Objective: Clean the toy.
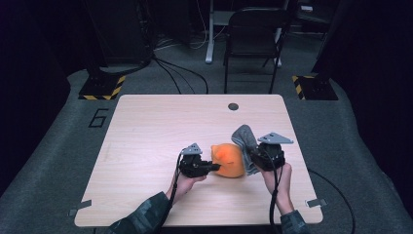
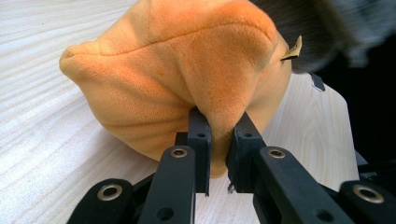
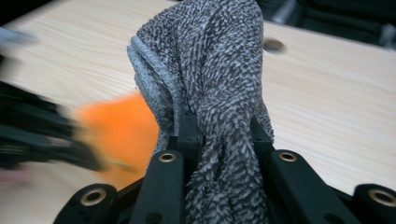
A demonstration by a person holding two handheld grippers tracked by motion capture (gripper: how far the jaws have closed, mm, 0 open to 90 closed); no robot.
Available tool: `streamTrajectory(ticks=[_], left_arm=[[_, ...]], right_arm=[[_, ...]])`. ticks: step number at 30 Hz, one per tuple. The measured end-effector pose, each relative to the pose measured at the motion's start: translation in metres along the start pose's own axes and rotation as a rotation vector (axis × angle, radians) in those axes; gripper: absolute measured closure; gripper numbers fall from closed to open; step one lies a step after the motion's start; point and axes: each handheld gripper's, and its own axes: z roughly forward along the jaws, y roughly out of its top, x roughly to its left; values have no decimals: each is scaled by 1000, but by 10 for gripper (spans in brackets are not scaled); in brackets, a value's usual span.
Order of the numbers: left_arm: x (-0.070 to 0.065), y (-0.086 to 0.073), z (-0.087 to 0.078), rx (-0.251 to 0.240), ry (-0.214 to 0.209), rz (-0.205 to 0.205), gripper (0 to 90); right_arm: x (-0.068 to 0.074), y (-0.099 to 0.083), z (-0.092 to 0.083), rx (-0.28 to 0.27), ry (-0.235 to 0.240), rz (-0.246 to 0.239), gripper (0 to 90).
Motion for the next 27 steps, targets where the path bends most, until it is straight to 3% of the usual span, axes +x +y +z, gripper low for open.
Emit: streamTrajectory(ticks=[3,6,9,12,19,27], left_arm=[[-1,0,0,2,0,0,813],[-1,0,0,8,-2,6,813],[-2,0,1,7,2,6,813],[0,-1,1,9,1,4,813],[-1,-1,1,8,-2,5,813],[-1,-1,2,11,0,15,812]], right_arm=[[25,7,-3,-24,81,-27,741],[41,5,7,-6,112,-57,740],[49,-2,23,37,127,-79,738],[51,-7,32,51,95,-105,737],[50,-8,31,57,36,-157,736],[29,-12,30,76,-30,-121,736]])
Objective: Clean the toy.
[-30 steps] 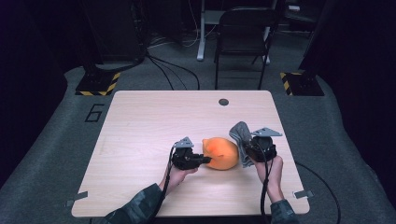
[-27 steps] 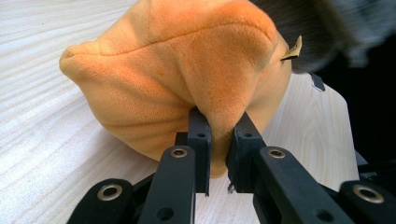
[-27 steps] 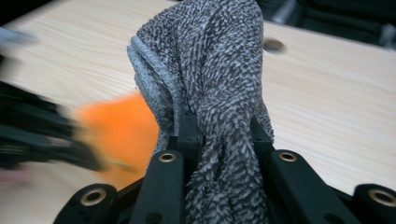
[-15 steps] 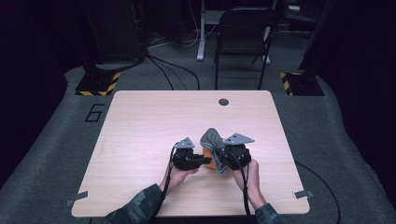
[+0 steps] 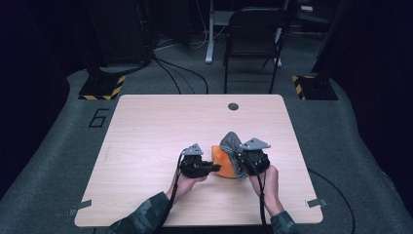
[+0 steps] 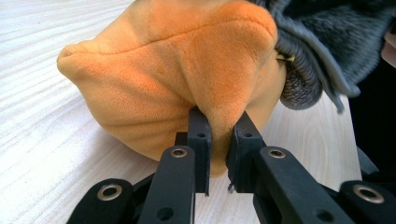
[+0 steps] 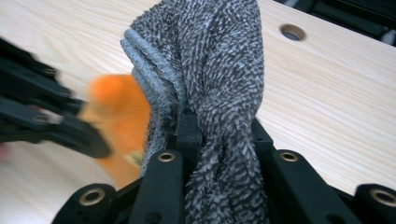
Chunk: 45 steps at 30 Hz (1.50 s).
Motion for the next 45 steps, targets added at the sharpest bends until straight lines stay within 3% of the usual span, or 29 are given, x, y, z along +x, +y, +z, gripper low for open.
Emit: streamTrajectory(ticks=[6,15,24,26,28,32,34,37,39,42,45], left_arm=[[-2,0,1,-1,-3,1,812],[-1,0,0,-6,-4,-8,811],[1,0,-1,-6,-9,-15,809],[1,0,0,-5,-10,-11,809],[1,0,0,-6,-9,-7,809],[0,0,0,-6,-7,-7,809],[0,0,0,-4,-9,-5,808],[0,0,0,-4,-8,-3,808],[0,0,0,-3,-9,6,808],[0,0,0,0,-10,10,808],[0,-1,1,-3,-2,1,808]], right_arm=[[-23,-11,5,35,-37,61,735],[-44,-26,18,93,-107,108,735],[-68,-56,52,249,-146,158,734],[-72,-56,50,251,-146,175,735],[-74,-50,41,208,-147,183,736],[-65,-25,3,74,-102,174,736],[-53,-10,-17,-5,-69,136,736],[-25,8,-34,-88,18,91,736],[-9,12,-34,-100,57,63,736],[11,13,-22,-69,89,3,735],[21,6,-4,-24,79,-24,734]])
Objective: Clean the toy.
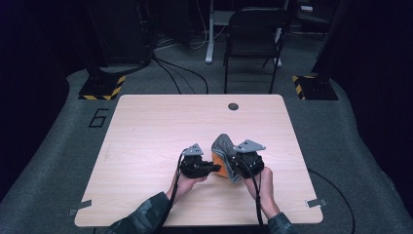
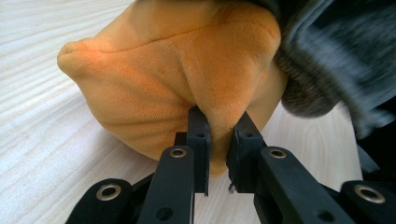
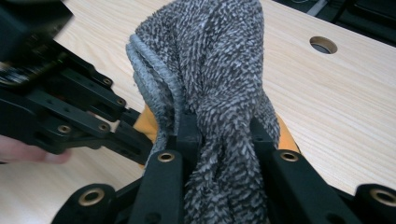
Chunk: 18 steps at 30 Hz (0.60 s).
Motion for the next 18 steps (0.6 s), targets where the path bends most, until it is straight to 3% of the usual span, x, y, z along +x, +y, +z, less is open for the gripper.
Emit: streamTrajectory(ticks=[7,13,18], left_arm=[[0,0,0,-1,-6,3,807],[0,0,0,6,-11,6,807],[-1,0,1,6,-13,10,806]], right_arm=[[-6,-4,1,10,-38,-35,732],[-24,-10,1,28,-88,8,731],[-47,-21,5,57,-102,95,730]])
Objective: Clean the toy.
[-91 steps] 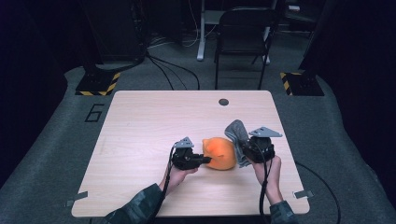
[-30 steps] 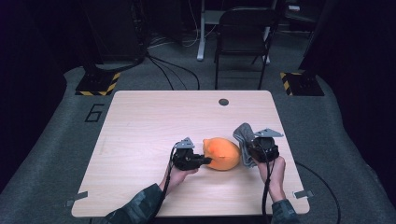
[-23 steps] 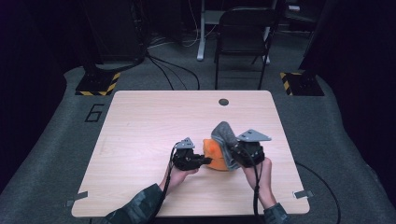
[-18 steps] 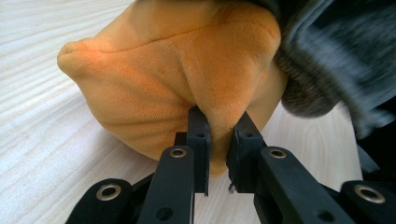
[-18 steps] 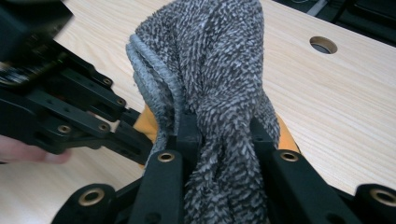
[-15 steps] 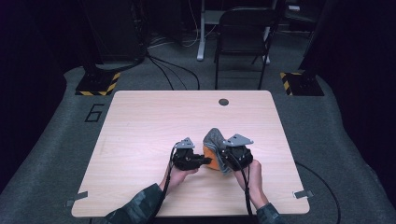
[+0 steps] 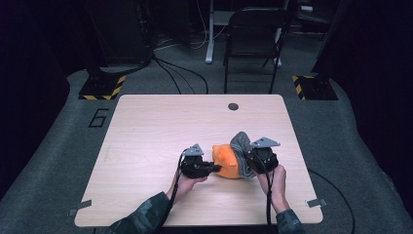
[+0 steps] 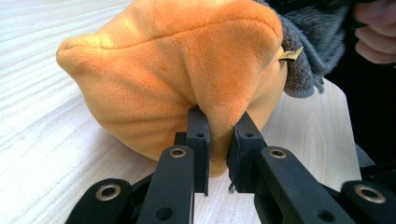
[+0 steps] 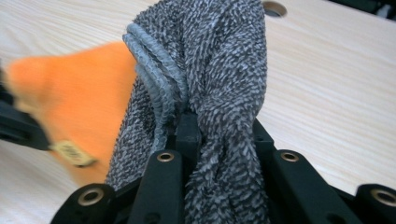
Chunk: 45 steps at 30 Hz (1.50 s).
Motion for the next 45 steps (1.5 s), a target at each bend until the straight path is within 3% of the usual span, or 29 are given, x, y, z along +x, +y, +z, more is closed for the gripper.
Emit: streamTrajectory(ticks=[10,17,19,22,25,27,31,34,36,39,42,45], left_arm=[[1,0,-1,-6,3,-12,806],[3,0,-1,-4,0,-8,806],[3,0,-2,-4,0,-8,806],[2,0,-1,-8,4,-15,805],[2,0,-1,-8,5,-14,804],[2,0,-1,-8,7,-14,804],[3,0,-1,-7,8,-6,801],[2,0,-1,-6,10,-4,797],[1,0,-1,5,17,7,795],[2,-1,0,7,22,13,787],[2,-1,0,6,25,17,772],[1,-1,1,9,47,41,698]], right_arm=[[-27,-18,21,90,-91,55,732],[-43,-41,53,220,-124,52,730],[-44,-41,54,226,-122,69,730],[-45,-34,43,194,-134,56,731],[-41,-19,19,119,-151,64,732],[-32,-3,-7,40,-139,33,732],[-6,16,-35,-42,-97,-44,733],[13,16,-27,-15,-67,-96,733],[22,10,-10,41,-65,-120,736],[27,4,3,55,-85,-131,745],[26,4,4,48,-80,-133,748],[26,3,5,54,-82,-134,750]])
